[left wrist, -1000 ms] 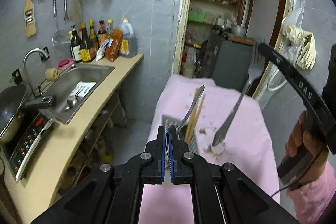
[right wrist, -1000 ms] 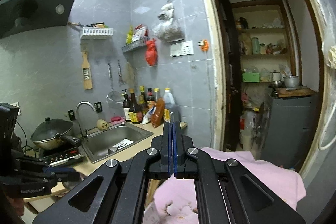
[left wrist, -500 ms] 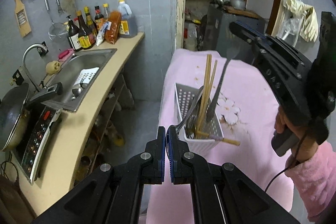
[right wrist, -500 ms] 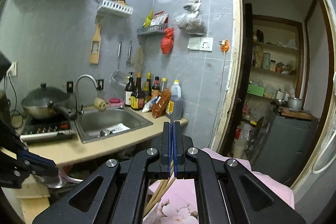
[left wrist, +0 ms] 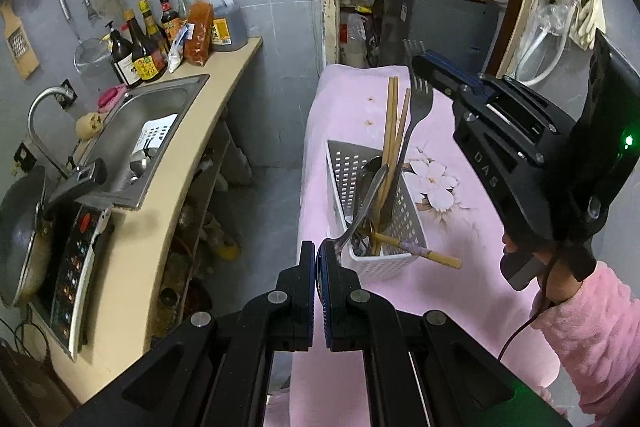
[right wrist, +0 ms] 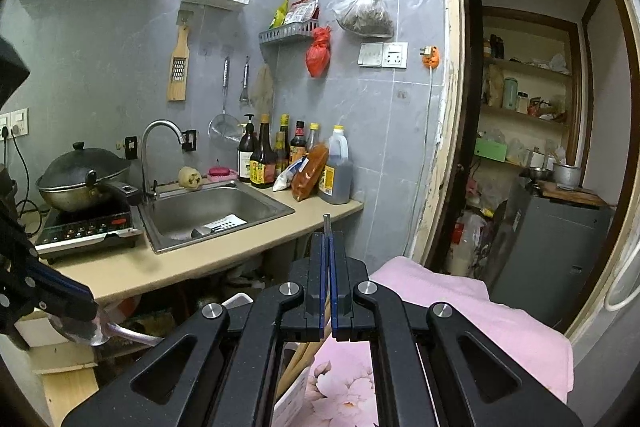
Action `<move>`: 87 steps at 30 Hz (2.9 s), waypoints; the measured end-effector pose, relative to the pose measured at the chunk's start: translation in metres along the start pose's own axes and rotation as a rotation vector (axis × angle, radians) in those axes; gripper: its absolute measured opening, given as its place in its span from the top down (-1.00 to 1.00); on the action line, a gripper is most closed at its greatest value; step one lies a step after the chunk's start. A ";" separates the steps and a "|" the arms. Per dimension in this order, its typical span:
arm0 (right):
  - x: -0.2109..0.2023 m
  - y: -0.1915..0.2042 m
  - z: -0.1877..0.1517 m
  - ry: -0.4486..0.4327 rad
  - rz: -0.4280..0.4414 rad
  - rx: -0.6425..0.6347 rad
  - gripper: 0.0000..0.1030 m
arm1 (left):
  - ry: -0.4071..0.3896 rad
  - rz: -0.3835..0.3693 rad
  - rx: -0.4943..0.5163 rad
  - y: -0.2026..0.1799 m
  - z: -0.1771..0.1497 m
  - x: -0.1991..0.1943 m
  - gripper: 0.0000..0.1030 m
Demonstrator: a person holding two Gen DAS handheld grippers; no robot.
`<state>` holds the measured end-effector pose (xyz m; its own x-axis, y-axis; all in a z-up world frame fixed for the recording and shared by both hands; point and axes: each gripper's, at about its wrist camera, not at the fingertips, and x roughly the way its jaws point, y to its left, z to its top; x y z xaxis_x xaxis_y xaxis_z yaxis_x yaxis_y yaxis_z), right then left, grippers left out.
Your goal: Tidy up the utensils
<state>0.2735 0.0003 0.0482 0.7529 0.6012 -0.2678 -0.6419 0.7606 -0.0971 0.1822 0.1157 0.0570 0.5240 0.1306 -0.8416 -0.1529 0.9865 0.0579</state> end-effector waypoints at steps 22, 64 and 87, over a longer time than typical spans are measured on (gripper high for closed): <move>0.015 0.003 -0.015 0.073 0.068 -0.021 0.96 | 0.052 0.007 0.030 -0.004 0.013 0.009 0.92; -0.026 -0.036 -0.023 0.048 -0.007 0.213 0.20 | 0.140 0.029 0.212 -0.016 0.040 0.029 0.86; -0.107 -0.039 -0.033 0.050 -0.262 0.318 -0.28 | -0.272 -0.229 0.022 0.003 0.012 0.009 -0.15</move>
<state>0.2128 -0.1015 0.0493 0.8717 0.3706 -0.3208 -0.3467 0.9288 0.1308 0.1960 0.1208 0.0561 0.7467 -0.0753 -0.6608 0.0103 0.9948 -0.1018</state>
